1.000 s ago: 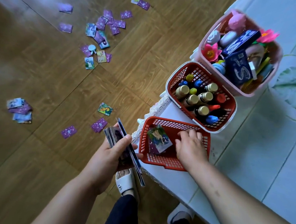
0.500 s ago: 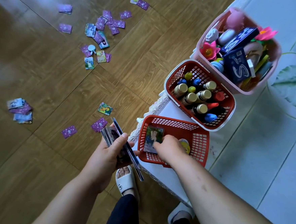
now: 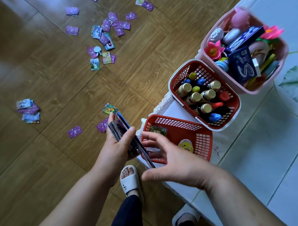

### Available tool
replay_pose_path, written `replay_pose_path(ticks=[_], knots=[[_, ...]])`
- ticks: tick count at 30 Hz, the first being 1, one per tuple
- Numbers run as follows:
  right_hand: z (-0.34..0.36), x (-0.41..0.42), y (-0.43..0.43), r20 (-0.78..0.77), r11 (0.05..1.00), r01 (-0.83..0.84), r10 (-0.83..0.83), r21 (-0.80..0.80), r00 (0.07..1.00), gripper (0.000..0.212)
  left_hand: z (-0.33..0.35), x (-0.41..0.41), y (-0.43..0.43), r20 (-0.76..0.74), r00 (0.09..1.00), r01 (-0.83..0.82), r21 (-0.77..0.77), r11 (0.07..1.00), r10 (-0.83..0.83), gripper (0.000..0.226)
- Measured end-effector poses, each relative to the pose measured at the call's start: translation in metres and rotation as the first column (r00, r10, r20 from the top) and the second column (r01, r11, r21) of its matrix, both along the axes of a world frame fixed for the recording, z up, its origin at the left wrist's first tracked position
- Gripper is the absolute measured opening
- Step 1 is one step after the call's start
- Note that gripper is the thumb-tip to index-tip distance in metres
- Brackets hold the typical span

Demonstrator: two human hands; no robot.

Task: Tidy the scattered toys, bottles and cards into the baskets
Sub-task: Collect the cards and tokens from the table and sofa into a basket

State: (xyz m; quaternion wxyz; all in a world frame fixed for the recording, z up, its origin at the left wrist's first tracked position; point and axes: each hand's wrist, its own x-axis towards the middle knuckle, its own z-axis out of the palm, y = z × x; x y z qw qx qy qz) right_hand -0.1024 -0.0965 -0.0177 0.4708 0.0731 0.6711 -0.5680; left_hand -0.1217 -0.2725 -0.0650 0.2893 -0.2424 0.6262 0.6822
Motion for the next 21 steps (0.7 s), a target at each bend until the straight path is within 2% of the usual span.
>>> replay_pose_path(ticks=[2, 5, 8, 13, 15, 19, 21], knots=[[0.004, 0.004, -0.01, -0.182, 0.978, -0.05, 0.088, 0.205, 0.979, 0.074, 0.002, -0.001, 0.007, -0.021, 1.0, 0.01, 0.012, 1.0, -0.01, 0.076], [-0.002, 0.006, -0.009, -0.349, 0.93, 0.109, 0.023, 0.352, 0.937, 0.038, 0.005, -0.002, 0.018, -0.005, 0.999, 0.043, 0.064, 0.997, -0.042, 0.073], [-0.005, 0.007, 0.009, -0.364, 0.889, 0.183, -0.02, 0.42, 0.931, 0.028, 0.011, -0.002, 0.026, 0.029, 0.998, 0.044, 0.077, 0.996, -0.046, 0.071], [0.004, 0.013, 0.036, -0.369, 0.842, 0.135, 0.081, 0.523, 0.926, 0.024, 0.015, -0.006, 0.03, 0.065, 0.997, 0.033, 0.029, 0.999, -0.035, 0.061], [0.004, 0.015, 0.041, -0.375, 0.825, 0.117, 0.121, 0.553, 0.919, 0.025, 0.017, -0.004, 0.034, 0.07, 0.991, 0.116, 0.028, 0.993, -0.118, 0.058], [-0.005, 0.021, 0.042, -0.347, 0.816, 0.095, 0.135, 0.57, 0.928, 0.028, 0.025, 0.009, 0.047, 0.088, 0.932, 0.358, -0.071, 0.931, -0.352, 0.05], [-0.011, 0.027, 0.043, -0.302, 0.797, 0.053, 0.166, 0.602, 0.939, 0.02, 0.026, 0.014, 0.05, 0.128, 0.9, 0.43, -0.101, 0.897, -0.417, 0.042]])
